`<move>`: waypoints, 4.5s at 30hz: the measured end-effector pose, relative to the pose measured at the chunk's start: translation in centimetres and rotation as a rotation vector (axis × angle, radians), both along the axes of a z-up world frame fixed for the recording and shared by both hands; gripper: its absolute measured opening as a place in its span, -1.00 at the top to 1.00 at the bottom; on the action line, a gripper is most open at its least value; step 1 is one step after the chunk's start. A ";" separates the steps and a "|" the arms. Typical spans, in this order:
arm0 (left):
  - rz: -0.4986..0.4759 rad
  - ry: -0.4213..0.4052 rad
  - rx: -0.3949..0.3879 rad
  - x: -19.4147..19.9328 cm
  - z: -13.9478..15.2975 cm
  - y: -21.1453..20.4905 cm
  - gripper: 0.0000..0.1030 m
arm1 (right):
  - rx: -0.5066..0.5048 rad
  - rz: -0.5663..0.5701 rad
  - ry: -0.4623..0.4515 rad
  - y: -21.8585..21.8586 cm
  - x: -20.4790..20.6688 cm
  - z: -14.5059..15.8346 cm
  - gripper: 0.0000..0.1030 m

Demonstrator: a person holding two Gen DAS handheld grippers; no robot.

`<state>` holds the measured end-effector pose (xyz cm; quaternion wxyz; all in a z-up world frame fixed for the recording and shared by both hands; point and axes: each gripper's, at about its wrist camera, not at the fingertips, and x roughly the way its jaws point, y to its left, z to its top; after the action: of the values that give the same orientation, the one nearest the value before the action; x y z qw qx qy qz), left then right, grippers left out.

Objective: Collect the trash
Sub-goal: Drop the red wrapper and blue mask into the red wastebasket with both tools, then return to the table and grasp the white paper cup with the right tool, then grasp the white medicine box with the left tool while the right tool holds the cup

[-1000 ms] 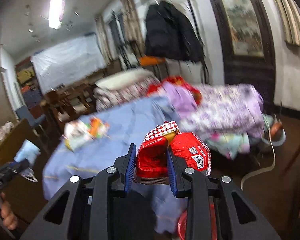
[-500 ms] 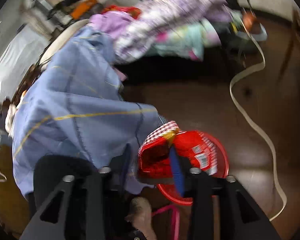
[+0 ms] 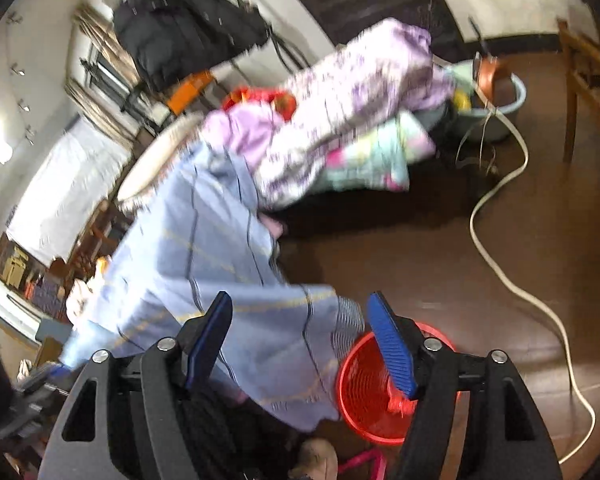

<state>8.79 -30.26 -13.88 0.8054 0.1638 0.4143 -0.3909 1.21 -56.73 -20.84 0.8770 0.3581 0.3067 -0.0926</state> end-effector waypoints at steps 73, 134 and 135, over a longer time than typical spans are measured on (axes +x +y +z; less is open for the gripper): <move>0.839 -0.065 -0.148 10.3 0.9 35.8 -0.64 | -0.318 0.735 -0.025 37.5 21.5 13.0 -0.80; 0.523 -0.251 0.123 21.6 0.0 26.9 -0.63 | -0.363 0.440 -0.059 28.4 19.4 10.8 -0.64; 0.524 -0.246 0.132 22.1 -0.4 26.7 -0.62 | -0.359 0.444 -0.055 28.3 19.5 10.5 -0.64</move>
<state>30.88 -3.52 -14.25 0.9106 0.1494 0.3664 -0.1192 20.76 -28.38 -10.32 0.9332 0.1238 0.3323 0.0586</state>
